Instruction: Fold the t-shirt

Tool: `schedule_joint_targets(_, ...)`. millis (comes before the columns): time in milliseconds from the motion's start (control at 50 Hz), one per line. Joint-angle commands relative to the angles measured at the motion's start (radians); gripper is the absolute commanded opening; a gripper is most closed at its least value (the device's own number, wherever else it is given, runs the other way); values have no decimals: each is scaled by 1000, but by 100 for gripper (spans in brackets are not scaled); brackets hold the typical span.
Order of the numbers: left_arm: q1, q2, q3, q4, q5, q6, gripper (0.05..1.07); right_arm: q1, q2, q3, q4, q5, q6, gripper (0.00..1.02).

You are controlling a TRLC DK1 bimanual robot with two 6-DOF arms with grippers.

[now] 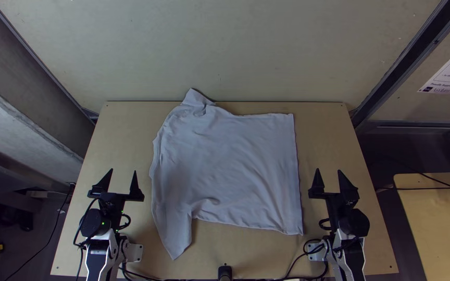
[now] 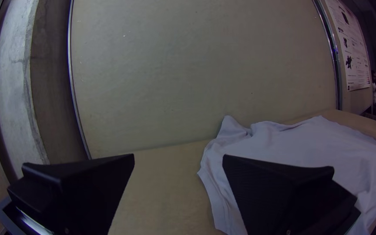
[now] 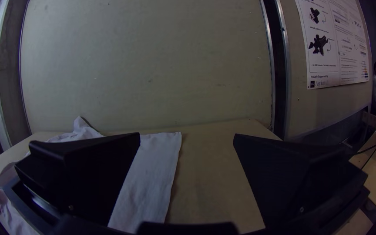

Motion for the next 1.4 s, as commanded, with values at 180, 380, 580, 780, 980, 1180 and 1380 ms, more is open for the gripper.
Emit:
schedule_joint_targets(180,3,-10,-41,-27,8,13,103,-7,-3,-9,-17,-2,16,98)
schedule_joint_targets(380,0,-10,-41,-27,11,12,103,0,-3,-9,-18,-2,30,98)
schedule_joint_targets(580,0,-10,-41,-24,10,-7,103,7,-6,-9,-14,-2,14,98)
schedule_joint_targets(780,19,-12,-12,10,-21,7,103,7,-4,35,15,-2,-41,98)
schedule_joint_targets(980,39,-9,72,0,-21,15,103,41,32,155,14,-2,-41,98)
schedule_joint_targets(1180,38,77,224,-2,-19,13,103,43,226,386,-12,-2,-42,98)
schedule_joint_targets(1380,39,291,448,30,-15,-4,103,41,411,613,-38,-2,-95,98)
